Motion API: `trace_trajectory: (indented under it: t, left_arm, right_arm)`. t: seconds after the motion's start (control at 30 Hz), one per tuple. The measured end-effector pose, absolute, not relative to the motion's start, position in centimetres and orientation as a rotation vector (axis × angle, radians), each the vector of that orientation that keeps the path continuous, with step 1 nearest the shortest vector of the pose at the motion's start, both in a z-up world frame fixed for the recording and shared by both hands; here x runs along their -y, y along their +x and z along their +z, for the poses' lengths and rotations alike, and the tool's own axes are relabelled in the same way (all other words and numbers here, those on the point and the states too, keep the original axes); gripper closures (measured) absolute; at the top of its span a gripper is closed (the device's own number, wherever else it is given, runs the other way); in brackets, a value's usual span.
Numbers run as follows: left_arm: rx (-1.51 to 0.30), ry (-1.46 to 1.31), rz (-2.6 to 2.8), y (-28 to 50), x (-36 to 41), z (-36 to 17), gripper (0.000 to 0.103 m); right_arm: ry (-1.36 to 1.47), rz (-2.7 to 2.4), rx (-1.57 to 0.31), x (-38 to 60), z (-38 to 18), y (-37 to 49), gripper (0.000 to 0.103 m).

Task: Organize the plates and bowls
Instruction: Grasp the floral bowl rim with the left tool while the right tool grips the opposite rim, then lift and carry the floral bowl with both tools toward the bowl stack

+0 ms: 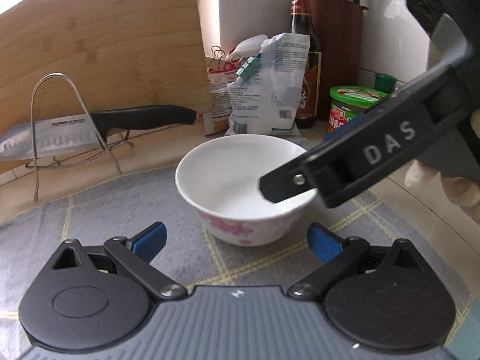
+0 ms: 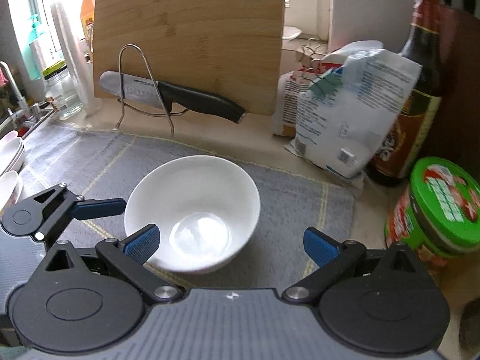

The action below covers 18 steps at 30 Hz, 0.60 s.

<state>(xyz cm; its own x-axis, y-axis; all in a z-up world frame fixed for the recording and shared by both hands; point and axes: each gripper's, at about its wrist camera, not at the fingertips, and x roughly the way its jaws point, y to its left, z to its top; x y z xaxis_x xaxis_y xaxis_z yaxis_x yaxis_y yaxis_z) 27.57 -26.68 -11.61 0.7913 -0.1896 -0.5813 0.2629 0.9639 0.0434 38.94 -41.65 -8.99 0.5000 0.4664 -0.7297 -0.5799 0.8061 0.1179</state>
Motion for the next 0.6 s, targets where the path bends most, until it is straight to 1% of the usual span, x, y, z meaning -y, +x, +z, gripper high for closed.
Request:
trace_trajectory:
  t: [0.07,0.2,0.33,0.43,0.5,0.6]
  left_arm:
    - [-0.611,0.121,-0.250,27.9,26.8,-11.7,0.004]
    - [-0.608,0.108,-0.250,28.2,26.7,-11.7,0.009]
    - [-0.605,0.101,-0.257,28.3,26.6,-11.6,0.011]
    - [-0.601,0.102,-0.268,28.2,26.7,-11.6,0.015]
    - [-0.600,0.105,-0.270,28.2,26.7,-11.6,0.015]
    - [-0.598,0.108,-0.274,28.2,26.8,-11.5,0.016]
  right_arm:
    - [-0.150,0.654,-0.836,41.3,-9.1,39.5,0.000]
    - [-0.148,0.688,-0.840,40.7,-9.4,40.5,0.000]
    - [-0.133,0.724,-0.852,40.2,-9.7,41.4,0.000]
    - [-0.130,0.750,-0.849,39.8,-9.8,41.6,0.003]
    - [-0.133,0.756,-0.849,39.6,-9.7,41.6,0.008]
    - [-0.135,0.767,-0.847,39.4,-9.7,41.5,0.012]
